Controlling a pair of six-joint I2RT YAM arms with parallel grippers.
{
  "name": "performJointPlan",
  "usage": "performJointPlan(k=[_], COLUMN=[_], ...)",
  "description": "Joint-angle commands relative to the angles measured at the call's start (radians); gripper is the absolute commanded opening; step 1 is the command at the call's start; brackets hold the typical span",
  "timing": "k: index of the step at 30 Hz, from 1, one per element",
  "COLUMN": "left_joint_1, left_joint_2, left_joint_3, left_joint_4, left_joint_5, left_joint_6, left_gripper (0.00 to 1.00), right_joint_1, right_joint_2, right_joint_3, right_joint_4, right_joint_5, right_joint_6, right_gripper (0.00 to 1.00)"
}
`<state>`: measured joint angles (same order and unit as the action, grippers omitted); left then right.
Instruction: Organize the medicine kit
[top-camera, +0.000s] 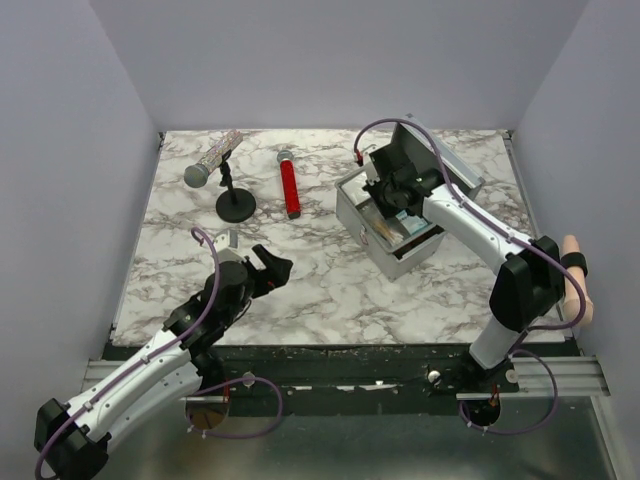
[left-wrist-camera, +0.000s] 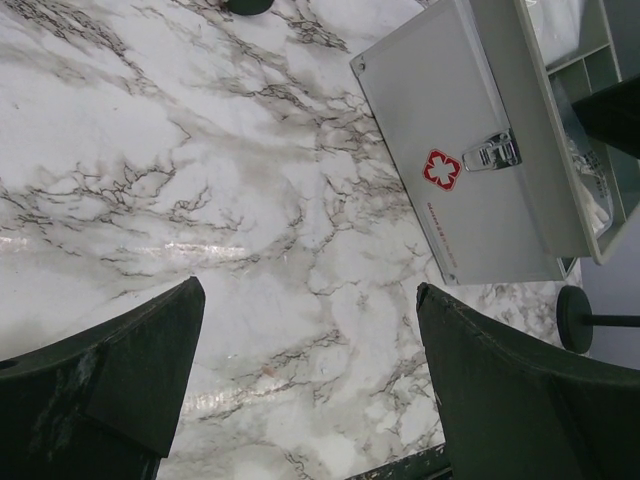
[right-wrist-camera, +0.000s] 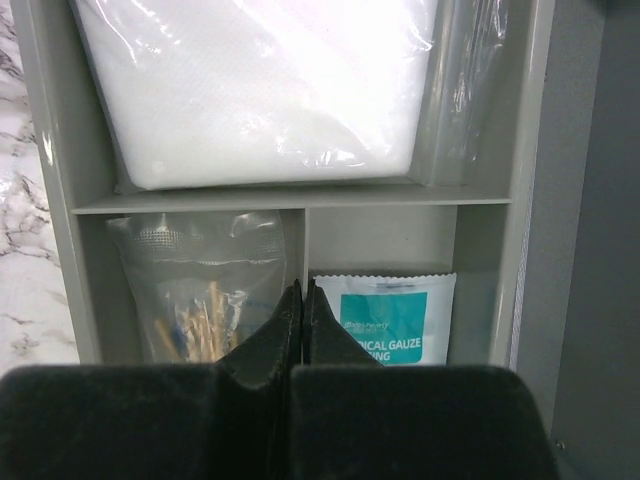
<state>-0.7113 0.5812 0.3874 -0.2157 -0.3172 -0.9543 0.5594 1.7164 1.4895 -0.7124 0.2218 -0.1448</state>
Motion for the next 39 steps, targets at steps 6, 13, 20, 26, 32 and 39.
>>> performJointPlan(k=[6, 13, 20, 26, 32, 39], left_joint_1=[-0.005, -0.004, -0.004, -0.005, -0.004, -0.005], left_joint_2=[0.026, 0.037, 0.040, 0.062, 0.062, 0.066], left_joint_3=[-0.012, -0.013, -0.018, -0.016, -0.015, -0.015], left_joint_4=[0.052, 0.061, 0.067, 0.076, 0.073, 0.075], left_joint_5=[0.041, 0.047, 0.049, 0.058, 0.058, 0.063], left_joint_6=[0.020, 0.020, 0.020, 0.019, 0.020, 0.019], left_gripper=[0.98, 0.98, 0.98, 0.98, 0.98, 0.98], right_joint_1=[-0.058, -0.065, -0.065, -0.073, -0.079, -0.082], right_joint_2=[-0.075, -0.069, -0.081, -0.074, -0.072, -0.087], right_joint_3=[-0.080, -0.110, -0.133, -0.144, -0.149, -0.149], right_joint_4=[0.070, 0.091, 0.111, 0.110, 0.103, 0.108], right_joint_5=[-0.012, -0.091, -0.180, -0.184, -0.139, -0.084], right_joint_6=[-0.078, -0.065, -0.048, -0.039, -0.004, 0.036], right_gripper=[0.01, 0.01, 0.01, 0.01, 0.07, 0.31])
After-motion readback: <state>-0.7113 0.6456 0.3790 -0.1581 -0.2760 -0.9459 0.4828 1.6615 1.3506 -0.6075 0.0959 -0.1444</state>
